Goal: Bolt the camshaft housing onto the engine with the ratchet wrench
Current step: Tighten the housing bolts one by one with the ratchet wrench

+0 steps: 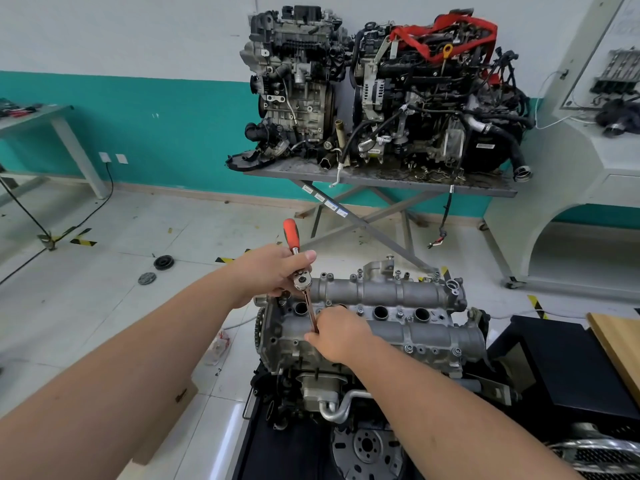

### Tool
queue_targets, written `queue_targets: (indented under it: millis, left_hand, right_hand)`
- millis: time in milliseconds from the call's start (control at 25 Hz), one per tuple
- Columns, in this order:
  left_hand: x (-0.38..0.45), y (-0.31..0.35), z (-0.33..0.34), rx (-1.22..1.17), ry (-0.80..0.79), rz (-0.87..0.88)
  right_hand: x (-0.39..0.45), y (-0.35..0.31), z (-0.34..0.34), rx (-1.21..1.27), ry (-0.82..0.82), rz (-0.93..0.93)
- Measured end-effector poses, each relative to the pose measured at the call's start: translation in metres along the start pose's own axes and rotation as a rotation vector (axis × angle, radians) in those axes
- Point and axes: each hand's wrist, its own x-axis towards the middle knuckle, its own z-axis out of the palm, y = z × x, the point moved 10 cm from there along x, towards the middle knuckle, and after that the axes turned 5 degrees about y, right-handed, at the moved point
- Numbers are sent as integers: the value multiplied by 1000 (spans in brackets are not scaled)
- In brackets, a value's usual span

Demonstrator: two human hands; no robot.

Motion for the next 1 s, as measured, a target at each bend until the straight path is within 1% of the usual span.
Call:
queue_targets:
  millis: [120, 240, 280, 320, 440, 480, 520, 560, 600, 640, 680, 720, 800, 880, 920, 960, 1000]
  left_hand:
    - [-3, -3, -4, -49, 1, 27]
    - [-4, 7, -3, -73, -19, -21]
    - [-3, 16, -2, -21, -2, -12]
    - [-3, 29, 0, 110, 22, 42]
    - [-13, 67, 32, 751, 27, 335]
    - [-20, 72, 45, 949, 63, 445]
    - [-26, 77, 53, 1096, 154, 571]
    - [-37, 83, 56, 1156, 293, 719]
    - [-48, 86, 55, 1124, 427, 849]
    - [-59, 84, 48, 998, 548, 940]
    - [-62, 77, 36, 810, 620, 945]
    - [-59, 64, 24, 576, 620, 876]
    - [-44, 27, 21, 45, 534, 600]
    - [-26, -7, 43, -543, 381, 264]
    - [-20, -15, 55, -780, 305, 118]
    - [-15, -17, 61, -947, 248, 19]
    - [-12, -17, 61, -1039, 221, -45]
  right_hand:
    - [0, 0, 0, -1, -2, -1]
    - [1, 0, -1, -6, 8, -9]
    - [1, -1, -1, -7, 19, -15]
    - [1, -1, -2, -1, 32, -18]
    - [0, 0, -3, 32, 50, -18]
    - [-1, 0, -4, 37, 60, -20]
    - [-2, -1, -7, 47, 86, -23]
    - [-4, -1, -10, 70, 116, -30]
    - [-6, -2, -13, 103, 137, -42]
    - [-7, -6, -15, 134, 136, -66]
    - [-7, -10, -15, 140, 115, -97]
    - [-7, -13, -14, 115, 84, -117]
    - [-5, -9, -15, 74, 61, -75]
    - [-4, -4, -15, 88, 49, -38]
    - [-3, -4, -13, 86, 43, -36]
    - [-3, -3, -12, 86, 39, -38]
    - [-4, -3, -10, 91, 35, -35]
